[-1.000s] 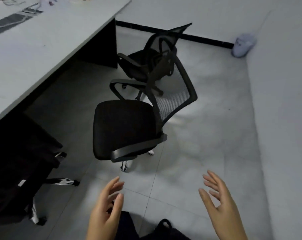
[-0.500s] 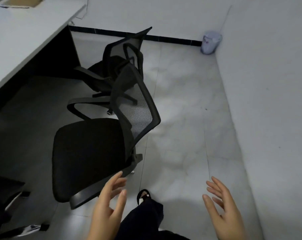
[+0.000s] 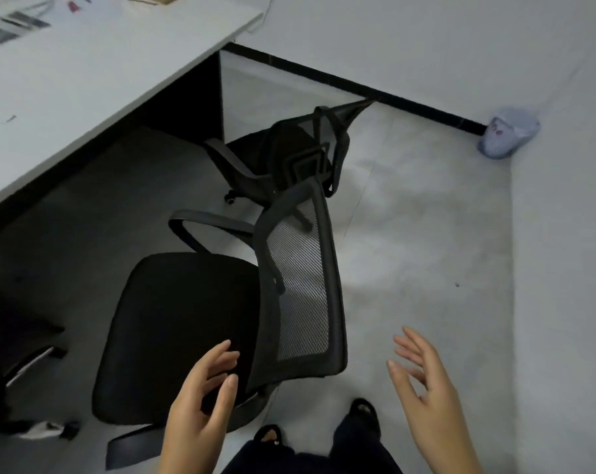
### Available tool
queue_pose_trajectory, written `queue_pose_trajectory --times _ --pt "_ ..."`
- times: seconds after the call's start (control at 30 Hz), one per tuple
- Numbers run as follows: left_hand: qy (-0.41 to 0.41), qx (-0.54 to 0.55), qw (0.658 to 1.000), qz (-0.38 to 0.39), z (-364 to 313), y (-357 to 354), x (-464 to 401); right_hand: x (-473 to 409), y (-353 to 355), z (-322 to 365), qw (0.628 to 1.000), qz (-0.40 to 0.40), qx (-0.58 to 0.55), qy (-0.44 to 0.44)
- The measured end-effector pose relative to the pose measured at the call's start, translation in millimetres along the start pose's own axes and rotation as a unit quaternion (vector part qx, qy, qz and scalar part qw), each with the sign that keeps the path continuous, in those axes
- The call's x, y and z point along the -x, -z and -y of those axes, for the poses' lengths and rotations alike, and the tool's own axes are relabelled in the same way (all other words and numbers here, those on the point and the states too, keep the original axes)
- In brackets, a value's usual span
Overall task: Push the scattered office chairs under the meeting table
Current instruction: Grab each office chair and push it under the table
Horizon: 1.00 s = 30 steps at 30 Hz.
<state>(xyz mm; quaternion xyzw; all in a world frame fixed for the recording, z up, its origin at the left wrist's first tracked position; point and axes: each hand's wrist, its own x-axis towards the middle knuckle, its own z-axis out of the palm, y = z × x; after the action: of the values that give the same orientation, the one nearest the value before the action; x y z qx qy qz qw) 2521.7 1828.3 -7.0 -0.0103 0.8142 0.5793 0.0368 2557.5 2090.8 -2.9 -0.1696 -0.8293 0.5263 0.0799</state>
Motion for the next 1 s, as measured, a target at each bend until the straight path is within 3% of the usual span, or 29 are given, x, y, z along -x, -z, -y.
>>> queue_pose_trajectory --times 0.23,0.37,0.57,0.7,0.83,0.93,1.0 --pt "0.084 0.029 0.975 -0.206 -0.5 -54.0 -21.9 -139.6 -13.5 -4.2 0.977 0.203 0.012 0.059" --pt "0.140 0.043 0.940 -0.309 -23.7 -129.2 -46.1 -230.7 -8.5 -2.2 0.923 0.354 0.055 0.136" --pt "0.201 -0.011 0.903 -0.381 -43.4 -208.3 -62.2 -315.5 -21.8 20.8 0.821 0.501 0.133 0.239" --pt "0.246 -0.073 0.888 -0.381 -36.6 -234.9 -62.9 -346.1 -49.7 14.2 0.709 0.537 0.232 0.393" --pt "0.249 -0.254 0.883 -0.307 -26.8 -250.1 -78.1 -379.8 -74.9 -10.7 0.566 0.530 0.347 0.527" --pt "0.245 -0.375 0.854 -0.264 -23.3 -251.9 -99.5 -402.4 -93.3 -13.2 0.532 0.488 0.355 0.593" --pt "0.256 -0.406 0.837 -0.263 -23.0 -251.5 -106.3 -411.1 -105.1 -7.6 0.540 0.471 0.348 0.604"
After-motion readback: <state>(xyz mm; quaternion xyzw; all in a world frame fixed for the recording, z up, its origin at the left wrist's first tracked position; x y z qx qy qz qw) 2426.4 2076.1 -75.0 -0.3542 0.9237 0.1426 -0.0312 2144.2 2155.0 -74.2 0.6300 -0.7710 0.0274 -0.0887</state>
